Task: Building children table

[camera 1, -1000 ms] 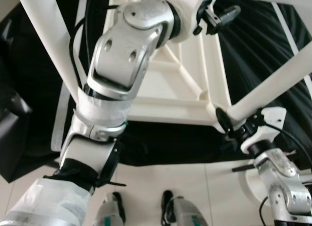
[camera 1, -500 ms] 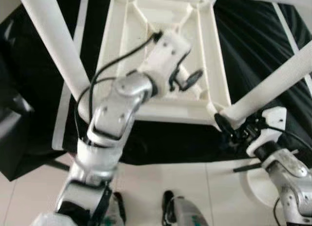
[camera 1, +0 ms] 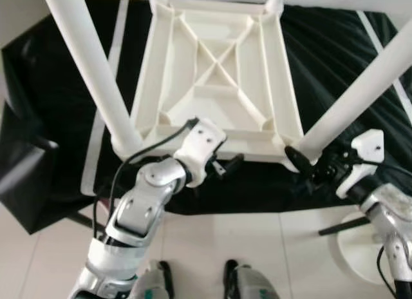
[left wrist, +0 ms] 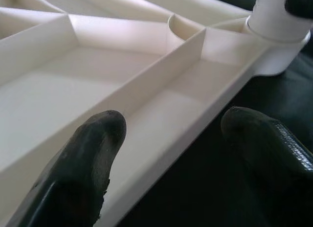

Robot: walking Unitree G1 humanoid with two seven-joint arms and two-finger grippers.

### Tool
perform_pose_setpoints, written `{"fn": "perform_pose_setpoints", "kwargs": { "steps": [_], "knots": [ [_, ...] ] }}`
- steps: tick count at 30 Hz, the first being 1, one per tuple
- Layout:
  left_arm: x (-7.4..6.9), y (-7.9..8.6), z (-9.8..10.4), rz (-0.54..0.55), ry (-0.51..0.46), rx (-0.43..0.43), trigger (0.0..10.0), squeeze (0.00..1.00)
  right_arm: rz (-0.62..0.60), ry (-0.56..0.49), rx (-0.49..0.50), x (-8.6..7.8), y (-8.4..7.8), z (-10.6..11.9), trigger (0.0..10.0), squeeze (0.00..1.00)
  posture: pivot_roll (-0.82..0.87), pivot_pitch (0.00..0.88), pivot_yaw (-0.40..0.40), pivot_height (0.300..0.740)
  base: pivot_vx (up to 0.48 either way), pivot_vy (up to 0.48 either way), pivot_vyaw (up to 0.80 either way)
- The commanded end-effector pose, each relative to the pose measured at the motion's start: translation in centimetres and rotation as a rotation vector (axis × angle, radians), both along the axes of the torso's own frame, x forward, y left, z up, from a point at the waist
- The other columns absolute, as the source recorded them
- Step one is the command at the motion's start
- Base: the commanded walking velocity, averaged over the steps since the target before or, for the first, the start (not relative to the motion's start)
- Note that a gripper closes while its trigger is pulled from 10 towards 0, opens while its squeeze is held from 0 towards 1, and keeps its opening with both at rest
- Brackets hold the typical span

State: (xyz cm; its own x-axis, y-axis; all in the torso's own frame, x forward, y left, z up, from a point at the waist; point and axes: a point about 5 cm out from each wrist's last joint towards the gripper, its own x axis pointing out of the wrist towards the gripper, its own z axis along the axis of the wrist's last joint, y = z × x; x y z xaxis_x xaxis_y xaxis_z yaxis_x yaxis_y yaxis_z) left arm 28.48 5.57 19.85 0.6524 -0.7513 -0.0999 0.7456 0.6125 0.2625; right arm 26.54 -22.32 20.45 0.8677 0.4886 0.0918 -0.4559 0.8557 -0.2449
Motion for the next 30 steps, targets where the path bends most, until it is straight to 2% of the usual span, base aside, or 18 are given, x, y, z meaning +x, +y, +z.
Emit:
{"fn": "perform_pose_setpoints", "kwargs": {
  "steps": [1, 7, 9, 15, 17, 23, 24, 25, 26, 27, 30],
  "knots": [
    [-0.6, -0.4, -0.6, -0.055, 0.007, 0.017, 10.0, 0.00, 0.001, 0.011, -0.024, 0.1, -0.3, -0.4, 10.0, 0.00, -0.03, 0.162, 0.000, 0.740, 0.000, 0.000, 0.00],
    [-1.4, -0.7, -1.3, -0.127, 0.001, 0.056, 10.0, 0.00, 0.020, 0.021, -0.072, 1.0, -0.5, -1.3, 10.0, 0.00, -0.02, 0.137, 0.013, 0.740, 0.000, 0.000, 0.00],
    [-1.6, -0.8, -1.3, -0.145, 0.006, 0.044, 10.0, 0.00, 0.031, 0.020, -0.087, 1.4, -0.3, -1.6, 10.0, 0.00, -0.03, 0.124, 0.021, 0.740, 0.000, 0.000, 0.00],
    [-1.5, -1.0, -1.2, -0.158, 0.004, 0.032, 10.0, 0.00, 0.054, 0.011, -0.101, 2.3, 0.1, -2.1, 10.0, 0.00, -0.03, 0.110, 0.027, 0.740, 0.000, 0.000, 0.00],
    [-1.4, -1.3, -1.5, -0.182, -0.015, 0.069, 10.0, 0.00, 0.086, 0.001, -0.116, 2.7, 0.6, -2.2, 10.0, 0.00, -0.03, 0.087, 0.036, 0.740, 0.000, 0.000, 0.00],
    [-1.4, -1.5, -1.9, -0.203, -0.017, 0.094, 10.0, 0.00, 0.109, -0.005, -0.131, 2.9, 0.7, -2.5, 10.0, 0.00, -0.03, 0.070, 0.044, 0.740, 0.000, 0.000, 0.00],
    [-1.3, -1.6, -1.8, -0.205, -0.015, 0.087, 10.0, 0.00, 0.107, -0.001, -0.132, 2.9, 0.6, -2.7, 8.7, 0.00, -0.03, 0.059, 0.045, 0.740, 0.000, 0.000, 0.00],
    [-1.3, -1.6, -1.8, -0.205, -0.015, 0.087, 10.0, 0.00, 0.107, -0.001, -0.132, 2.9, 0.6, -2.7, 8.7, 0.00, -0.03, 0.059, 0.045, 0.740, 0.000, 0.000, 0.00],
    [-1.2, -1.6, -1.7, -0.207, -0.014, 0.082, 10.0, 0.00, 0.106, 0.001, -0.133, 2.9, 0.5, -2.8, 4.0, 0.00, -0.03, 0.059, 0.045, 0.740, 0.000, 0.000, 0.00],
    [-1.1, -1.7, -1.6, -0.210, -0.015, 0.077, 10.0, 0.00, 0.090, 0.011, -0.129, 2.8, 0.2, -3.0, 0.0, 0.00, -0.04, 0.051, 0.046, 0.740, 0.000, 0.000, 0.00],
    [-1.0, -1.9, -1.7, -0.216, -0.020, 0.079, 10.0, 0.00, 0.071, 0.033, -0.119, 2.6, -0.2, -3.3, 0.0, 0.00, -0.04, 0.047, 0.046, 0.740, 0.000, 0.000, 0.00]
  ]
}}
